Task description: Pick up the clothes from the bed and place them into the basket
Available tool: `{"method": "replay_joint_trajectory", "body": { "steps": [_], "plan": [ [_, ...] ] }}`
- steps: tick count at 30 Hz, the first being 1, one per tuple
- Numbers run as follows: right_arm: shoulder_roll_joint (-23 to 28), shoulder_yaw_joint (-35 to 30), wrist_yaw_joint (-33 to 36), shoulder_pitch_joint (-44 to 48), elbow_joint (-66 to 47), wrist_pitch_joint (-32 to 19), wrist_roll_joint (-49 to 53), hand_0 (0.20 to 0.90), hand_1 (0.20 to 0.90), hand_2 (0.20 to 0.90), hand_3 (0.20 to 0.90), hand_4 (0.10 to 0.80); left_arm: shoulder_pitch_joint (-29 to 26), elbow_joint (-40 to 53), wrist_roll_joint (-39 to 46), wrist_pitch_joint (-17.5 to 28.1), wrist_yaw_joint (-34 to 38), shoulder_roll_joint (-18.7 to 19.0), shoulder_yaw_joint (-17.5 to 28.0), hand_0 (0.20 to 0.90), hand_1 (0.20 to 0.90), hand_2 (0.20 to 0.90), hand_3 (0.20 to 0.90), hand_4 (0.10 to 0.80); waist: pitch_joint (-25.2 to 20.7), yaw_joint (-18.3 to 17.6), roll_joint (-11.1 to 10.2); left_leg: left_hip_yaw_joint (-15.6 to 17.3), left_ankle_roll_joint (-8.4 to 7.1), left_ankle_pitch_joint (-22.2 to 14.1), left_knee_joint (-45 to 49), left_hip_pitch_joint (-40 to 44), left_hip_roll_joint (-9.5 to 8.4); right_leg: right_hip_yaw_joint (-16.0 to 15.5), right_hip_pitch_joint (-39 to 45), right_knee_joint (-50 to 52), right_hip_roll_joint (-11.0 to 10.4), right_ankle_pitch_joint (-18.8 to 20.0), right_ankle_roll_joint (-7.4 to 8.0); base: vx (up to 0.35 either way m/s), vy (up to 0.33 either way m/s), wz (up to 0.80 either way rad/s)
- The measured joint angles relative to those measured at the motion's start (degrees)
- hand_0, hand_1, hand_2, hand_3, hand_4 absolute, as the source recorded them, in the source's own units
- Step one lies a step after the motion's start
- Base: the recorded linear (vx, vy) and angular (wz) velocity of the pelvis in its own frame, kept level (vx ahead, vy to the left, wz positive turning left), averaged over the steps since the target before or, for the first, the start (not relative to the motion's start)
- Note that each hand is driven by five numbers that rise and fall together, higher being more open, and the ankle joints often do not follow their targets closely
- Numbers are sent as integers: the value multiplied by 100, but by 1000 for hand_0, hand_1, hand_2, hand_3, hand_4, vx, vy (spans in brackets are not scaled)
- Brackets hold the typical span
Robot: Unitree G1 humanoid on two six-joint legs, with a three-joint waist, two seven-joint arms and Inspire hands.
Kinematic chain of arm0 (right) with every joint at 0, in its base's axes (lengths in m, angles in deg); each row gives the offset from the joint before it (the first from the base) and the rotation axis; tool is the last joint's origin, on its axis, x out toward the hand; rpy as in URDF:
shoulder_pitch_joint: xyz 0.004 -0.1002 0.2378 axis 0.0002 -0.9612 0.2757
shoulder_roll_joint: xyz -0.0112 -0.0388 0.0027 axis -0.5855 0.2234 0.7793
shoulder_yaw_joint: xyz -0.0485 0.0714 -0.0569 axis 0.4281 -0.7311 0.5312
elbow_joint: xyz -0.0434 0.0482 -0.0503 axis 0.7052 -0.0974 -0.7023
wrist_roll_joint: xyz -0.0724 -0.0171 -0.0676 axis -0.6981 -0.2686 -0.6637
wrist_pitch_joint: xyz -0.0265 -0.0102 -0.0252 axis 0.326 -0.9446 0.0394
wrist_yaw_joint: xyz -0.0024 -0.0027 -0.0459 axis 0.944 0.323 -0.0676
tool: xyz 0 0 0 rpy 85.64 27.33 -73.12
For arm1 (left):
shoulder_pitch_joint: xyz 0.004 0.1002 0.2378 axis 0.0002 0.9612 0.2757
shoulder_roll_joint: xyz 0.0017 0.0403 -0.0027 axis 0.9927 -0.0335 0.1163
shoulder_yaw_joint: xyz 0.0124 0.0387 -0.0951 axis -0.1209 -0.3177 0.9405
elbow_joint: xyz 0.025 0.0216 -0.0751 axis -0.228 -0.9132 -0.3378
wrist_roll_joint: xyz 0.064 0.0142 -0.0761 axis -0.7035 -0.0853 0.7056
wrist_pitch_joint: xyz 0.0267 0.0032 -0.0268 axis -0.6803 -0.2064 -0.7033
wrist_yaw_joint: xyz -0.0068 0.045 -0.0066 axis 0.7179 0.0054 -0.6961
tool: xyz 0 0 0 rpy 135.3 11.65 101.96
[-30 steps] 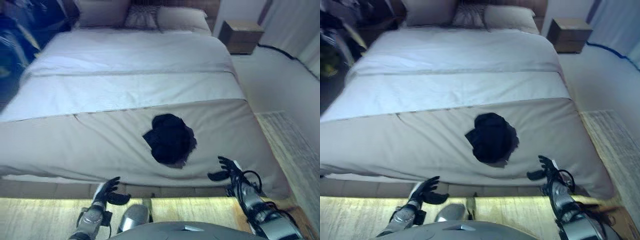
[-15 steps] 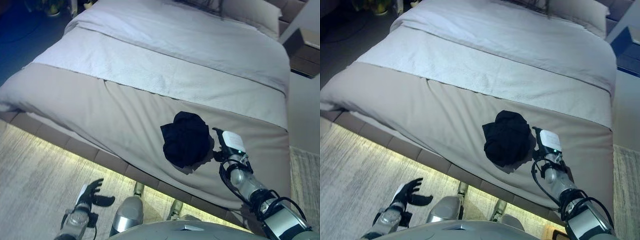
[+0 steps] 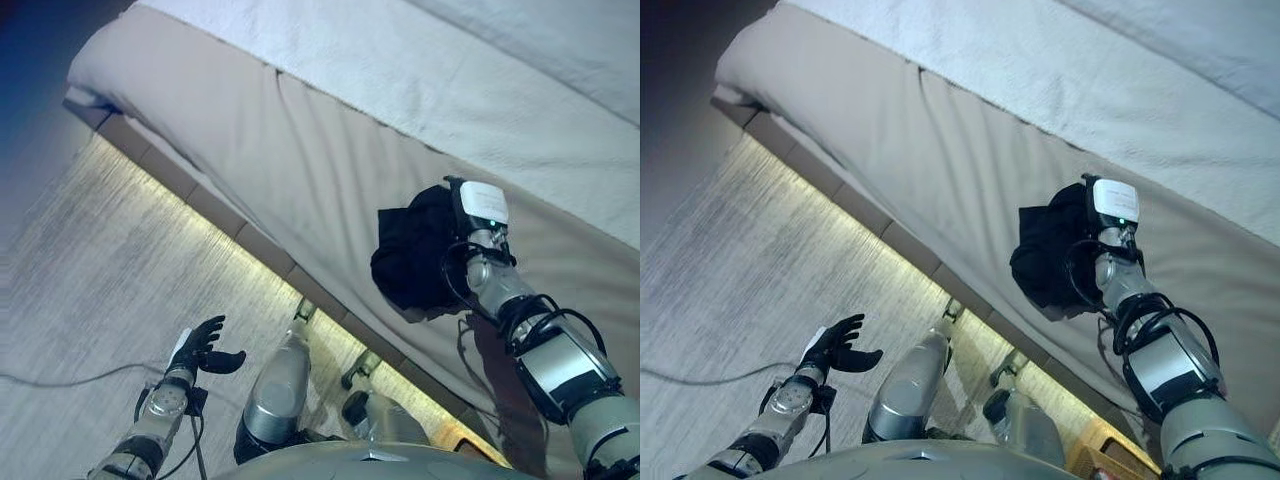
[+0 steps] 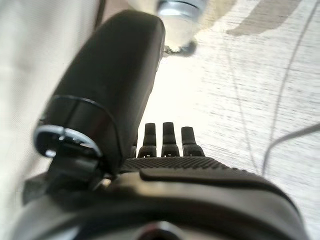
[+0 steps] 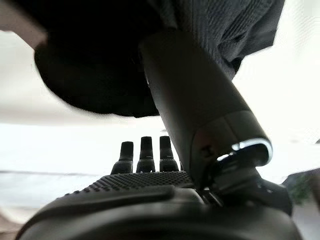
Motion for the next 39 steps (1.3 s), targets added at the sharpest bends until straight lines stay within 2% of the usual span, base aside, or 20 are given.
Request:
{"method": "replay_joint_trajectory", "body": {
  "steps": [3,5,8,12,17,18,19,24,27,29,31,32,35,39],
  "plan": [
    [8,153,-355,424,155,214,212,900,900,900,900,800,-122,8,57,29,0,73,-19,900,900,900,900,800,181,24,12,-10,-15,-122,510,-424,-90,-20,-581,988,-267,-436,-51,-4,11,10],
    [5,157,-676,624,226,451,514,900,900,900,900,800,-235,18,77,103,10,102,-18,900,900,900,900,800,316,80,23,-10,107,-242,841,-661,-173,42,-921,1625,-458,-704,-74,-5,20,10],
    [-17,148,-1036,671,369,567,866,900,900,900,900,800,-260,234,82,155,8,127,-20,900,900,900,900,800,361,138,43,5,162,-448,1223,-916,-292,87,-1245,2171,-669,-930,-102,8,33,6],
    [-48,142,-1246,663,403,489,1060,900,900,900,900,800,-248,534,87,163,7,197,-20,900,900,900,900,800,361,103,46,39,232,-524,1328,-1036,-310,189,-1406,2367,-755,-966,-76,6,4,-5],
    [-127,135,-1269,708,510,480,1116,900,900,900,900,800,-241,653,88,228,1,251,-15,900,900,900,900,800,355,115,57,74,232,-525,1280,-1085,-296,253,-1536,2416,-761,-966,-75,8,-23,-5],
    [-132,135,-1269,710,539,502,1116,851,851,851,842,742,-231,672,88,229,-1,259,-15,900,900,900,900,800,352,124,62,72,232,-525,1258,-1082,-293,250,-1541,2421,-761,-965,-75,12,-22,6],
    [-142,134,-1263,700,572,567,1117,300,300,300,200,100,-222,675,88,229,-2,262,-16,900,900,900,900,800,351,129,63,74,231,-525,1211,-1067,-291,249,-1549,2416,-763,-965,-75,8,-19,6],
    [-213,-116,-970,679,758,707,1237,300,300,300,200,100,-42,676,84,237,-36,257,-26,900,900,900,900,800,219,160,206,67,199,-502,1069,-961,-281,238,-1490,2344,-751,-964,-76,-3,-41,3],
    [-237,-272,-655,512,855,724,1575,300,300,300,200,100,139,672,82,242,-64,257,-43,900,900,900,900,800,51,168,383,47,120,-403,992,-792,-273,215,-1308,2226,-722,-957,-82,0,-58,1],
    [-237,-420,-601,395,901,718,1775,300,300,300,200,100,202,670,80,243,-62,257,-46,900,900,900,900,800,-21,163,431,45,114,-367,968,-720,-268,214,-1226,2167,-698,-952,-86,0,-49,-2],
    [-235,-604,-538,271,999,674,2113,300,300,300,200,100,234,669,77,272,-61,268,-53,900,900,900,900,800,-70,157,448,55,171,-305,891,-621,-215,204,-1098,2030,-632,-942,-81,1,-47,-5],
    [-238,-768,-501,222,1018,640,2373,300,300,300,200,100,232,669,74,293,-60,268,-59,900,900,900,900,800,-70,147,447,66,215,-271,875,-576,-198,204,-1038,1979,-589,-929,-80,-2,-36,-6],
    [-228,-1338,-459,96,1119,330,3480,300,300,300,200,100,234,669,68,379,-64,264,-73,900,900,900,900,800,-76,100,444,71,217,-220,794,-415,-160,205,-870,1829,-533,-907,-104,4,-5,-3],
    [-239,-2617,-831,-340,1183,-431,5779,300,300,300,200,100,324,580,16,509,-63,250,-59,900,900,900,900,800,-83,-5,445,152,243,-188,610,-69,-79,241,-511,1490,-388,-783,-145,-43,96,-12]
  ]
}}
